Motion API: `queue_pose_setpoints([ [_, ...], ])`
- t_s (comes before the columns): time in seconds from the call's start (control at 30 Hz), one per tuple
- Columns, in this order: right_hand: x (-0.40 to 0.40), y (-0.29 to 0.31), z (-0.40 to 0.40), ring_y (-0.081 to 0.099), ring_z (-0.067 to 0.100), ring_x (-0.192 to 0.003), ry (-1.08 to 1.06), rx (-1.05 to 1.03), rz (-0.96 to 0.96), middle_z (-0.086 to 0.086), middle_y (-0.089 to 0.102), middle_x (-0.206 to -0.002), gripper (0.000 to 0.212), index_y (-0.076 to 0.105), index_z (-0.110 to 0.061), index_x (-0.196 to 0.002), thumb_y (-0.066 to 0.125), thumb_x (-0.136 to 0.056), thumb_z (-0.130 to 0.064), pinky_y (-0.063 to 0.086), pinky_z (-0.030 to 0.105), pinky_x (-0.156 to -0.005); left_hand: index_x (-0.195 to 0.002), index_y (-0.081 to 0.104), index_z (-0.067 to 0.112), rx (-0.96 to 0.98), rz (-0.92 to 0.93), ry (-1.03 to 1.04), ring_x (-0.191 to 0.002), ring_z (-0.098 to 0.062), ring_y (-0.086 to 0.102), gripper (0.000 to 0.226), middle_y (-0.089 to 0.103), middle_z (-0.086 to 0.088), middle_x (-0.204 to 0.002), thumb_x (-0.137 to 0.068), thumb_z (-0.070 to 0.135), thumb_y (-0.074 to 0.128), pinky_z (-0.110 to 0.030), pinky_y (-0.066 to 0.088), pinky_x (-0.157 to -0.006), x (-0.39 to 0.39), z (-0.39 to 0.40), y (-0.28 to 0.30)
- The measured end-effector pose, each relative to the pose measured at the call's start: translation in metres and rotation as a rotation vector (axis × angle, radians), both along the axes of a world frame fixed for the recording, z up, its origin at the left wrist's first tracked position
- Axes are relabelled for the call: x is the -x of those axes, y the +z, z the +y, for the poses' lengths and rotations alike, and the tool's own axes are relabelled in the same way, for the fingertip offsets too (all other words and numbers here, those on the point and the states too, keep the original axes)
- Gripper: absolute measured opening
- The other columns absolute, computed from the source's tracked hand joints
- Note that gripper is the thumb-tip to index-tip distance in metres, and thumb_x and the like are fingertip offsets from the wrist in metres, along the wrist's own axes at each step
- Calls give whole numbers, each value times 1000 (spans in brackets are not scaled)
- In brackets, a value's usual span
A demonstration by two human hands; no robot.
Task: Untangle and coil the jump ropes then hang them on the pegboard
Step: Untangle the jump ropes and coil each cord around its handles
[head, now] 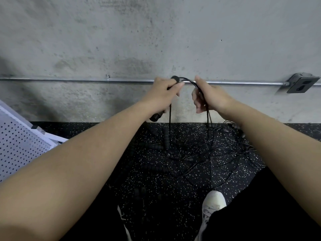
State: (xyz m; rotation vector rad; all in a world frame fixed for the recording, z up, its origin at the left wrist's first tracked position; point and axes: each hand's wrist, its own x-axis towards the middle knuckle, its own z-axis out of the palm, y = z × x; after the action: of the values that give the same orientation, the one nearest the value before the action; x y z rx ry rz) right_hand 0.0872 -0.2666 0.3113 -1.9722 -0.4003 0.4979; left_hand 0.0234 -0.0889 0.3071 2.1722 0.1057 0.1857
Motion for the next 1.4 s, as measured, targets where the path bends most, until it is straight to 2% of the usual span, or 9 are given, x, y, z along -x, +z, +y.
queue_pose_setpoints([
  [0.17,-9,-19,-32,66,17,-76,126,444,91,3,74,-80,64,59,-20,-80,25,-98,-72,47,42,-91,-83,64,13,152,39,193,-36,-11,45,36,43,-2,-59,-104,40,54,-24,42,-37,-1,25,2],
  [0.3,-20,-15,-37,51,18,-69,-145,269,2,1,56,-75,46,58,-20,-83,54,-94,-65,48,33,-70,-87,69,23,73,113,174,-38,-14,47,24,48,-5,-68,-100,40,62,-19,37,-34,2,38,-4],
  [0.47,-17,0,-26,29,7,-43,-228,94,-171,-8,36,-52,43,41,-23,-65,70,-91,-40,26,22,-43,-105,72,38,-58,102,92,-66,-19,64,22,45,-6,-129,-91,54,69,-20,51,-47,4,29,-6],
  [0.6,-4,0,-2,26,2,-36,-125,11,-248,-17,33,-40,44,39,-22,-62,67,-95,-26,22,19,-38,-106,69,42,-157,90,-65,-95,-7,55,19,37,5,-126,-96,56,60,-7,41,-71,7,3,-2],
  [0.73,8,3,13,27,2,-36,-86,-51,-259,-17,35,-38,44,41,-22,-61,65,-97,-27,22,17,-38,-95,69,27,-185,57,-143,-76,-9,55,28,41,2,-122,-102,49,53,-30,53,-72,5,-11,-7],
  [0.93,3,-3,-6,59,16,-59,22,103,-6,2,63,-61,64,60,-15,-81,28,-101,-67,52,35,-72,-84,61,22,-126,-9,-8,-63,-12,54,35,42,0,-121,-105,46,48,-20,53,-51,3,4,-4],
  [1.07,-4,-17,-26,69,20,-99,130,378,138,4,77,-93,79,64,-17,-81,15,-96,-77,43,46,-101,-87,62,23,-67,-6,98,-67,-15,57,35,41,1,-123,-105,50,48,-31,60,-59,2,18,-1],
  [1.27,-14,-10,-38,71,15,-95,-89,211,49,-2,73,-90,53,67,-14,-96,60,-89,-66,50,42,-94,-101,62,22,-184,92,123,-67,-14,58,33,36,1,-129,-101,54,52,-26,49,-60,6,35,-7],
  [1.4,-20,-7,-32,60,13,-67,-181,73,-47,-5,56,-62,37,54,-25,-66,80,-80,-47,52,37,-83,-112,65,33,-191,135,93,-82,-24,69,35,37,1,-129,-95,63,56,-38,63,-72,10,31,-5],
])
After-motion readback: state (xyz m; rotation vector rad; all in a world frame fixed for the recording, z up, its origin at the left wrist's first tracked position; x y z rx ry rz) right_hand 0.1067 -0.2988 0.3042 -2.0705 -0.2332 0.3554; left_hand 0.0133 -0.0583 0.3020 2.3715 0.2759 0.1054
